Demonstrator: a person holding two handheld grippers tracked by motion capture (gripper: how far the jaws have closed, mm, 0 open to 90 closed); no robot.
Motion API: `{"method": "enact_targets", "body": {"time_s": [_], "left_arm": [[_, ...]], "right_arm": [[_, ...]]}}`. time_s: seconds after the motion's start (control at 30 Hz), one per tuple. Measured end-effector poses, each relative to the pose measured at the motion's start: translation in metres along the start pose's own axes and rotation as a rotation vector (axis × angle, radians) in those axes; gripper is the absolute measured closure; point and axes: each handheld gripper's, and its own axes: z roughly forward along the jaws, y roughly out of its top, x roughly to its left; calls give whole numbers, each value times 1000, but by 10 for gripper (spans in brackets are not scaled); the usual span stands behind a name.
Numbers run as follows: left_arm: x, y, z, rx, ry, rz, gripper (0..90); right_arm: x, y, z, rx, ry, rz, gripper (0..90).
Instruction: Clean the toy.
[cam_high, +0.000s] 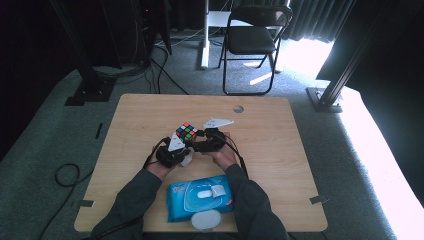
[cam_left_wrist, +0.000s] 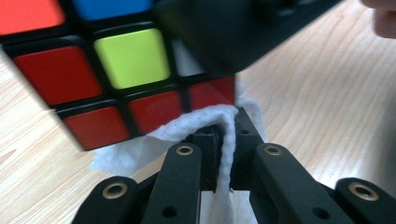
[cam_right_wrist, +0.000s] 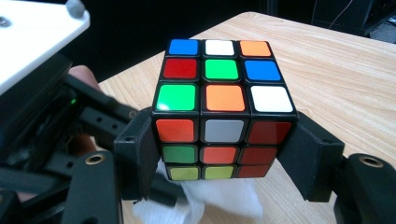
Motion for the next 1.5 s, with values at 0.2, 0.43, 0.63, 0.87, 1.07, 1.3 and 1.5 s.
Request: {"method": "enact_targets", "body": {"time_s": [0.2,0.43,0.63,0.87,1.07,1.3,1.5], "left_arm": [[14,-5,-5,-10,36,-47,845],[25,-8,-10,-19,71,-84,853],[33,-12,-16,-30,85,-113,861],[38,-14,-22,-37,106,-129,870],[40,-16,-24,-32,111,-133,870],[44,-21,-26,-22,127,-146,871],[48,-24,-28,-22,146,-158,871]], "right_arm": [[-2,-1,-1,2,9,0,344],[-2,0,-2,2,10,0,344],[-4,-1,-4,9,2,0,344],[-6,-3,-4,20,-13,-6,344],[-6,-5,-3,30,-21,-15,344],[-9,-9,-4,46,-40,-27,344],[-11,-16,-3,88,-73,-50,344]]}}
